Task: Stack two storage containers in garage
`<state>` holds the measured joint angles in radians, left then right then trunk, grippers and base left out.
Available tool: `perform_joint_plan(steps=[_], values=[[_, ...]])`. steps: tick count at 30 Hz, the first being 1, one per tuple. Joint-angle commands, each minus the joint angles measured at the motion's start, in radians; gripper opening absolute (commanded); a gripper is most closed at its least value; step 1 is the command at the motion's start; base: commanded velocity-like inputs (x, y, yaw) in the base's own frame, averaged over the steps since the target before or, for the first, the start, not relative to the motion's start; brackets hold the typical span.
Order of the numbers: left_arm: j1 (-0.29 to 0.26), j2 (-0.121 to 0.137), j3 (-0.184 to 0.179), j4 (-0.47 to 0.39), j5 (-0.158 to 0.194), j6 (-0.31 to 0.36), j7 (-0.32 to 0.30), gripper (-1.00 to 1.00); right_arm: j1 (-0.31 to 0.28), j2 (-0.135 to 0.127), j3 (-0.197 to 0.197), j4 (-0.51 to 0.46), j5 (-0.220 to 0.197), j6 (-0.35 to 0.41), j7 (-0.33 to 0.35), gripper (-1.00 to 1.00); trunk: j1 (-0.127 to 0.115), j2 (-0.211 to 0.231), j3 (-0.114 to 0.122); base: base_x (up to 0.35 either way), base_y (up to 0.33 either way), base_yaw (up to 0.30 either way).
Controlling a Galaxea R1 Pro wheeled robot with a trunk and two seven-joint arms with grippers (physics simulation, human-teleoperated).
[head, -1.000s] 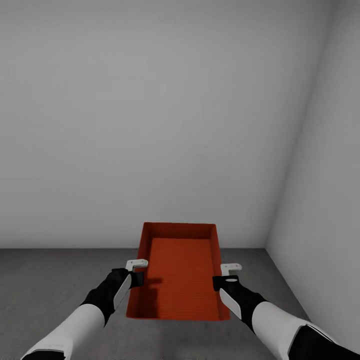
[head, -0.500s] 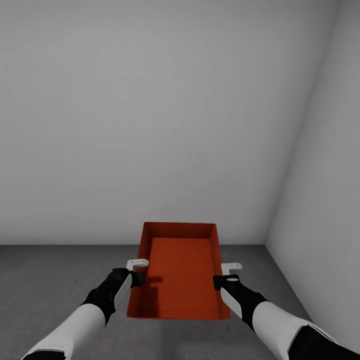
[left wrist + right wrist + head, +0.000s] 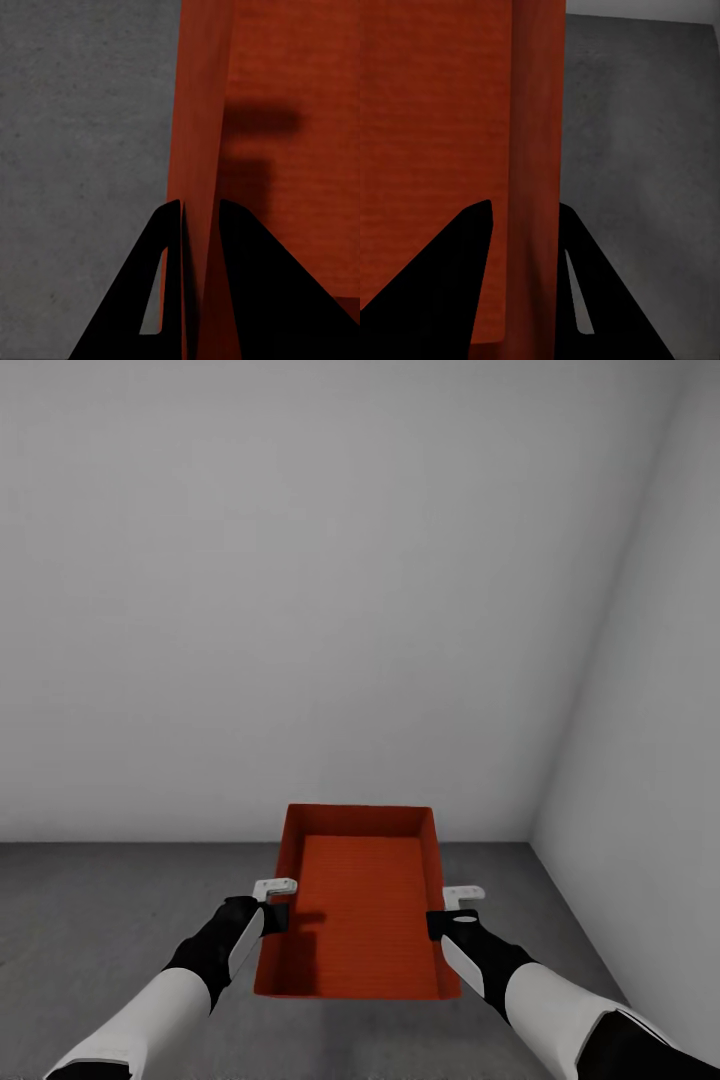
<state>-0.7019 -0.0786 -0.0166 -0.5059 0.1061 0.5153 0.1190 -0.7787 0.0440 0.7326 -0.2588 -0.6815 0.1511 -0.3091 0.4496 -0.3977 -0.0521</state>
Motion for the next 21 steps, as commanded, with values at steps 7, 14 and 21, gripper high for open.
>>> perform_joint_plan(steps=[7,14,21], values=[[0.0,0.0,-0.011,0.001,0.046,0.004,0.011,-1.0,-0.002,-0.001,-0.013,-0.004,0.028,0.007,-0.056,-1.0,0.008,-0.017,-0.02,0.0,0.0,0.0],[0.0,0.0,-0.011,0.001,0.046,0.004,0.011,-1.0,-0.002,-0.001,-0.013,-0.003,0.028,0.007,-0.056,-1.0,0.035,-0.066,-0.053,0.0,0.0,0.0],[0.0,0.0,-0.011,0.001,0.046,0.005,0.011,-1.0,-0.002,-0.001,-0.013,-0.003,0.028,0.007,-0.056,-1.0,0.062,-0.115,-0.086,0.0,0.0,0.0]])
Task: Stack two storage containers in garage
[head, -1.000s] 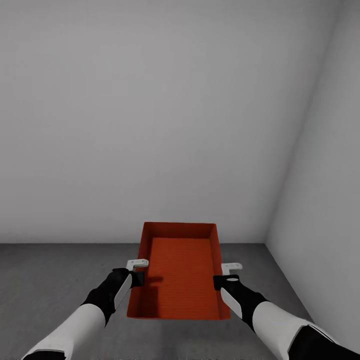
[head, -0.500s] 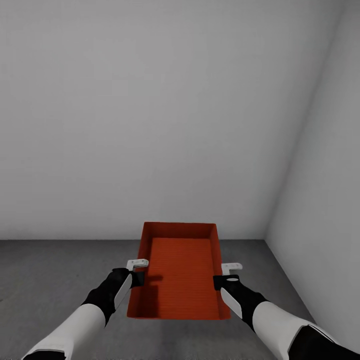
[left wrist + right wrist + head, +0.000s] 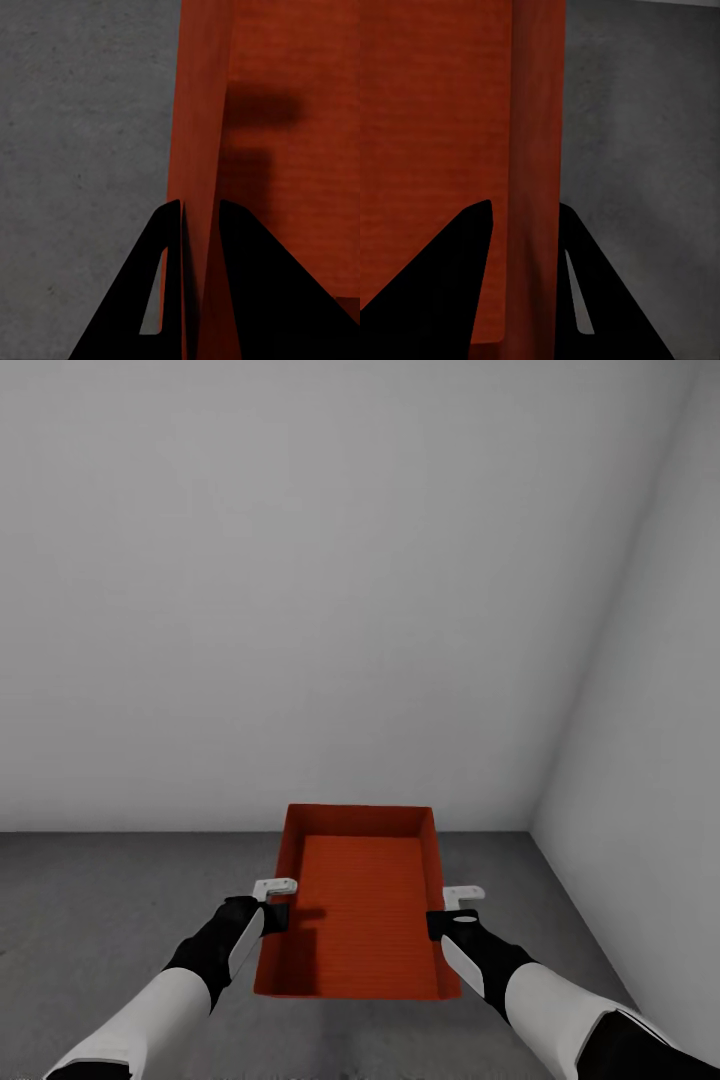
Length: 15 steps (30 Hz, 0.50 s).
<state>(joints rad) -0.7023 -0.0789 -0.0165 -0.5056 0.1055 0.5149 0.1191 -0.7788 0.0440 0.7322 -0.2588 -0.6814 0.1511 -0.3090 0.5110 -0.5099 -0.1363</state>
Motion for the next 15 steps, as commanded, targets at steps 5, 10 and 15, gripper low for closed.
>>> perform_joint_plan(steps=[5,10,15], values=[[0.0,0.0,-0.011,0.001,0.046,0.004,0.011,-1.0,-0.002,-0.001,-0.013,-0.003,0.028,0.007,-0.056,-1.0,0.02,-0.037,-0.026,0.0,0.0,0.0],[0.0,-0.001,-0.011,0.001,0.046,0.005,0.011,-1.0,-0.002,0.0,-0.013,-0.003,0.028,0.007,-0.056,-1.0,0.039,-0.072,-0.049,0.0,0.0,0.0],[0.001,0.0,-0.011,0.001,0.046,0.005,0.011,-1.0,-0.002,0.0,-0.013,-0.003,0.028,0.007,-0.056,-1.0,0.058,-0.107,-0.073,0.0,0.0,0.0]])
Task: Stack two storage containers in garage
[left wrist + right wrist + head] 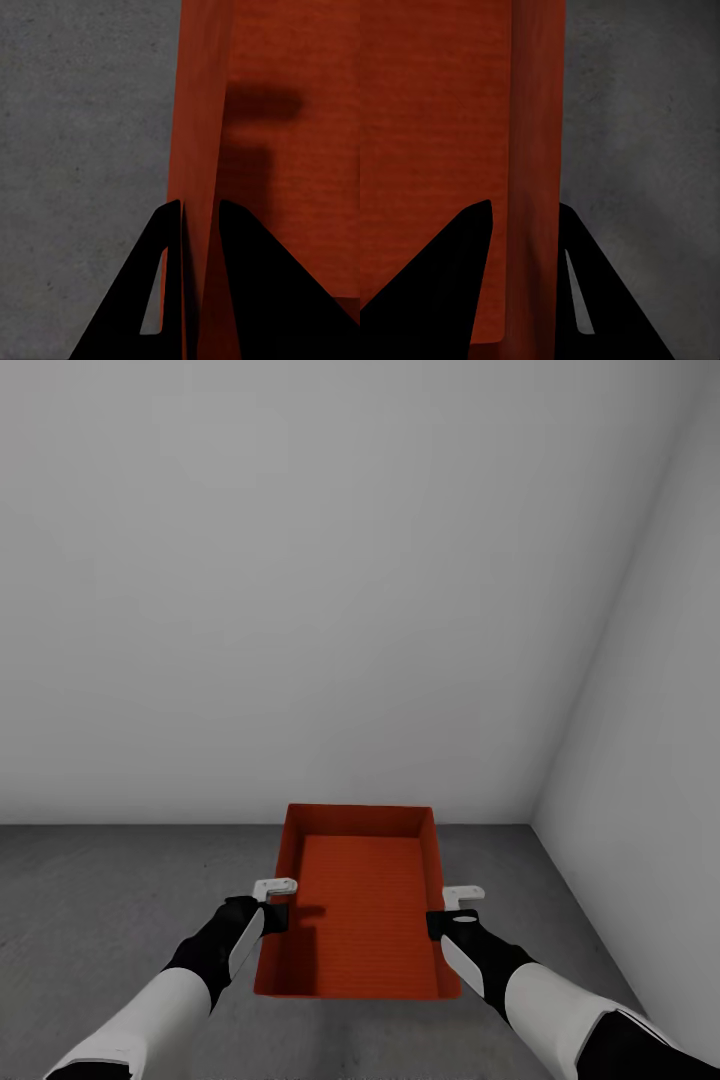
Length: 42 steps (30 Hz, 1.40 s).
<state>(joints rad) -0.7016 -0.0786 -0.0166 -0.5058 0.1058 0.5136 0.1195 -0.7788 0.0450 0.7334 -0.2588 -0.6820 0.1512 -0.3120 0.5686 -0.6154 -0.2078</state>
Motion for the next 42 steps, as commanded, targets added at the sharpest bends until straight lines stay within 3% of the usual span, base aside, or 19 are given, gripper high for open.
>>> perform_joint_plan(steps=[1,42], values=[[0.0,0.0,-0.011,0.001,0.046,0.006,0.011,-1.0,-0.002,-0.001,-0.014,-0.004,0.028,0.007,-0.053,-1.0,0.004,-0.009,-0.006,0.0,0.0,0.0],[0.0,0.0,-0.011,0.001,0.046,0.005,0.011,-1.0,-0.002,0.0,-0.014,-0.004,0.028,0.008,-0.054,-1.0,0.161,-0.296,-0.201,0.0,0.0,0.0]])
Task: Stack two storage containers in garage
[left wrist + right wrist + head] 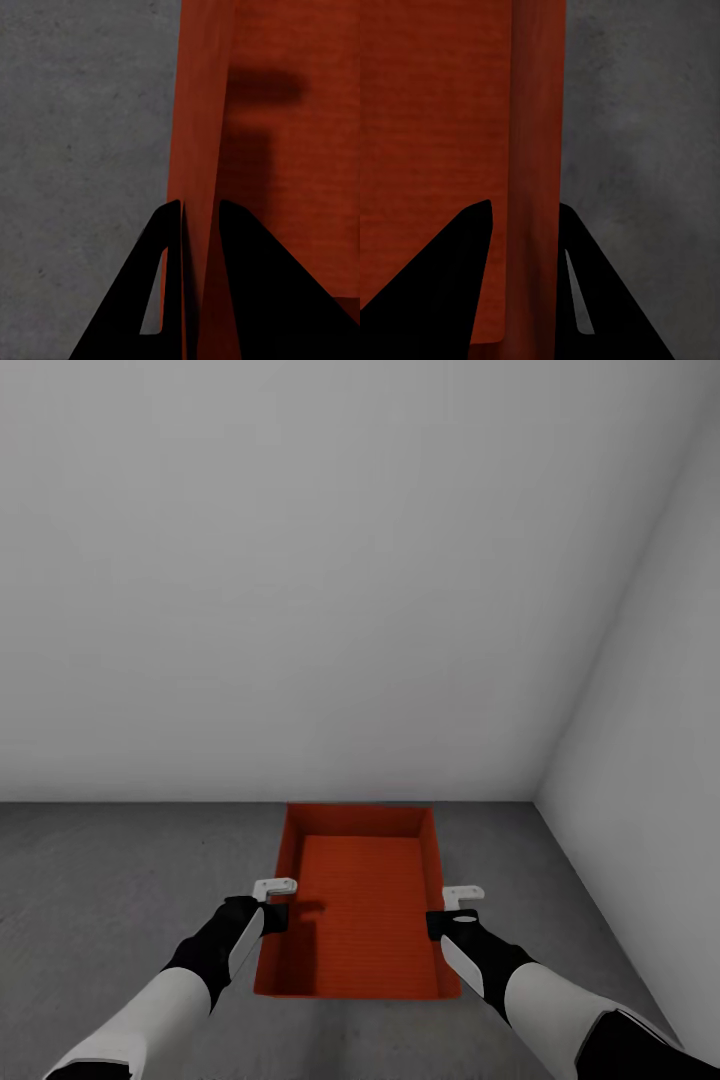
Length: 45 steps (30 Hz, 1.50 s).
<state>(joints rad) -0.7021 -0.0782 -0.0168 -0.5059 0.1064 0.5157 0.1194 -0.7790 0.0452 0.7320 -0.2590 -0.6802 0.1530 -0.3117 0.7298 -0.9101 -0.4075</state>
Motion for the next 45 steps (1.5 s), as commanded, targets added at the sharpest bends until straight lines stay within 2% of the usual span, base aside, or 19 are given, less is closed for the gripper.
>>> perform_joint_plan(steps=[1,45], values=[[0.0,0.0,-0.011,0.001,0.045,0.003,0.011,-1.0,-0.002,-0.001,-0.013,-0.003,0.027,0.007,-0.054,-1.0,0.004,-0.008,-0.006,0.0,0.0,0.0],[0.001,0.0,-0.011,0.001,0.045,0.003,0.011,-1.0,-0.002,0.0,-0.013,-0.003,0.027,0.007,-0.056,-1.0,0.173,-0.316,-0.215,0.0,0.0,0.0]])
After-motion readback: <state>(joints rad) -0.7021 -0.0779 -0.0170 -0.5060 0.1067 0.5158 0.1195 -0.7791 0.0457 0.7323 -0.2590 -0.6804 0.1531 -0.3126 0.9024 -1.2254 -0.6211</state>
